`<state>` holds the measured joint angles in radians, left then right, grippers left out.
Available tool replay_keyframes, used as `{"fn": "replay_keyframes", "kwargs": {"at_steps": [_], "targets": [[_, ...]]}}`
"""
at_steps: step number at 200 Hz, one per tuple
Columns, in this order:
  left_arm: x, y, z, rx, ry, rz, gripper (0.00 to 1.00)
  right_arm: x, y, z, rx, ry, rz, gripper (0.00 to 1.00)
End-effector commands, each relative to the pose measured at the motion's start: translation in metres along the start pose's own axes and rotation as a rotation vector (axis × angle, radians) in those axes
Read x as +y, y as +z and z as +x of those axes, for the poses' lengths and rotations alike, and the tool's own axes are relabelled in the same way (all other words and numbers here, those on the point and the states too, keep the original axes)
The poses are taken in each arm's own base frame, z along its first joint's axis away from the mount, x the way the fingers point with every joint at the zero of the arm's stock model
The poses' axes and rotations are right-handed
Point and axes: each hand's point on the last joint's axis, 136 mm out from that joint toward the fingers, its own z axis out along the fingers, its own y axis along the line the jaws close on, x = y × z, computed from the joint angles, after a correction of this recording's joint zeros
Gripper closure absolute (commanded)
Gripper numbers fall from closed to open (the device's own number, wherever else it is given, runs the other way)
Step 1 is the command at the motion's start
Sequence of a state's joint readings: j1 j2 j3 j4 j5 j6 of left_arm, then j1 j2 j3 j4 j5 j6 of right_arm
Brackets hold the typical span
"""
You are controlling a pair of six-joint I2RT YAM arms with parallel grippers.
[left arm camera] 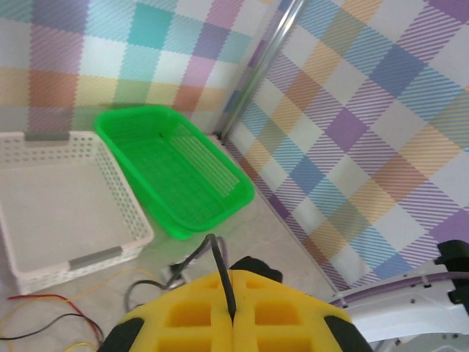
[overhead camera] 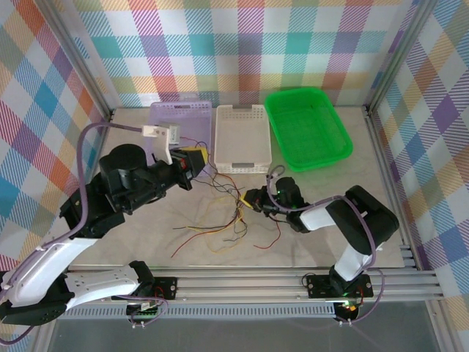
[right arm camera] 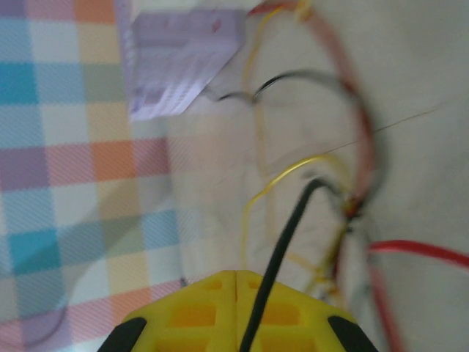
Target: Untangle the cables
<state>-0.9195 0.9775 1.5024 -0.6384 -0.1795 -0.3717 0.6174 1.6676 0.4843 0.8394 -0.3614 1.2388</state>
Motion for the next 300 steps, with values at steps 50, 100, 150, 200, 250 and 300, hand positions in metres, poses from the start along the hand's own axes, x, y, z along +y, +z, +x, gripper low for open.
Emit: {"fn": "replay_keyframes", "kwargs": {"at_steps": [50,100,150,200,250,300], "targets": [[0.025,-0.055,-0.049,-0.076,0.169,-0.185,1.00,-0.066,-0.072,-0.035,-0.126,-0.164,0.392,1.00],[0.025,-0.060,-0.082,-0.122,0.286,-0.263,1.00,-0.061,-0.116,-0.050,-0.211,-0.263,0.480,1.00],[0.024,-0.073,-0.120,-0.231,0.336,-0.325,1.00,-0.077,-0.148,-0.059,-0.233,-0.207,0.523,1.00],[0.022,-0.060,-0.132,-0.240,0.369,-0.353,1.00,-0.079,-0.173,-0.066,-0.283,-0.248,0.606,1.00],[0.031,-0.035,-0.135,-0.217,0.410,-0.409,1.00,-0.046,-0.175,-0.063,-0.318,-0.317,0.444,1.00],[0.044,0.005,-0.143,-0.209,0.422,-0.449,1.00,0.017,-0.197,-0.057,-0.345,-0.414,0.332,1.00]]}}
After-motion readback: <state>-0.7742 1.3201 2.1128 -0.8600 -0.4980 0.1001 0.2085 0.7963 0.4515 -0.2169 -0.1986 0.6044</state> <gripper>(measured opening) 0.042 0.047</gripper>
